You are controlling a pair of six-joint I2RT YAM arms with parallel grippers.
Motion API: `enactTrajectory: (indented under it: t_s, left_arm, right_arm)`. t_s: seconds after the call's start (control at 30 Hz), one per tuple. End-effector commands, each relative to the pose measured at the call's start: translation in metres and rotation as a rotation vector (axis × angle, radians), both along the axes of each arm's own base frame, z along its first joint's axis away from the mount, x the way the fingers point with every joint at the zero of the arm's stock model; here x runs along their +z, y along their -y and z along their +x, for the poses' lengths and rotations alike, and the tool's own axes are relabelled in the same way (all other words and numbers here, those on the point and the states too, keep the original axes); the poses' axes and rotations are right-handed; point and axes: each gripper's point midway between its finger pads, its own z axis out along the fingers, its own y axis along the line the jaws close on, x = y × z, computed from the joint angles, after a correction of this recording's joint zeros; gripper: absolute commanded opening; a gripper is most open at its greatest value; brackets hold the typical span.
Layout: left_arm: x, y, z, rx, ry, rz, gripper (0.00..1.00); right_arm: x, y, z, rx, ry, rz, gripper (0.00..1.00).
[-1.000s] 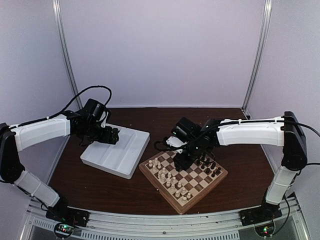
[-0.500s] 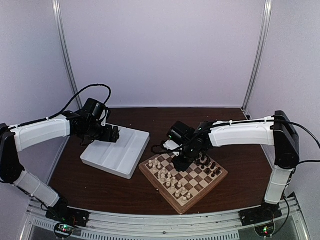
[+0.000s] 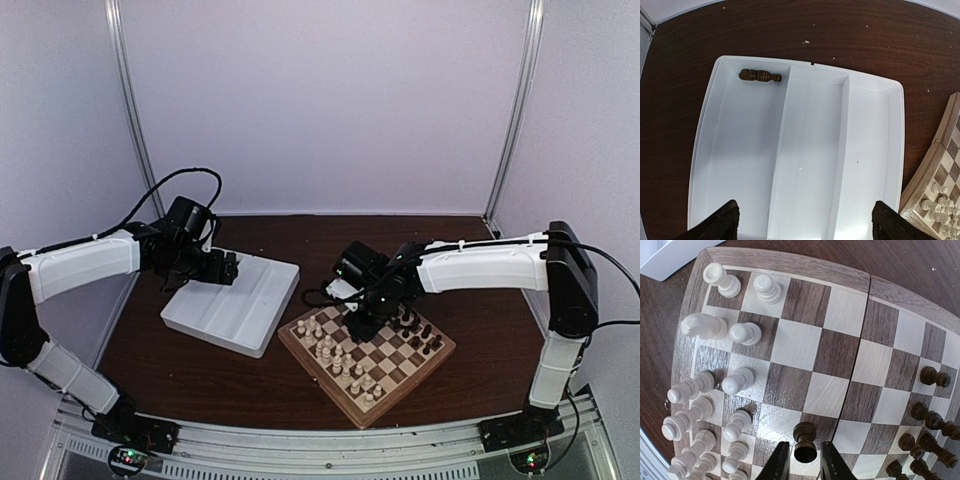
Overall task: Set up the chess pieces on the board
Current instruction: Pick up the chess piece from the chessboard.
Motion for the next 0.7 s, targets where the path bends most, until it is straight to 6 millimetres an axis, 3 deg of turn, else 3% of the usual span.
enactTrajectory:
  t_s: [0.0, 0.27, 0.67]
  left_arm:
    - [0.0182, -0.0005, 0.0086, 0.015, 0.058, -0.016, 0.92]
    - [0.0169, 0.0000, 0.0080, 0.011, 0.054, -0.017, 0.92]
    - [0.0143, -0.0027, 0.0072, 0.015, 0.053, -0.002, 0.91]
  right_arm:
    - [-0.0007, -0.0009, 0.0050, -0.003, 0.016, -0.023, 0.29]
    - [-0.0032, 0.0000, 0.0052, -0.002, 0.015, -0.032, 0.26]
    - [-0.0034, -0.0006, 0.0067, -0.005, 0.019, -0.035, 0.14]
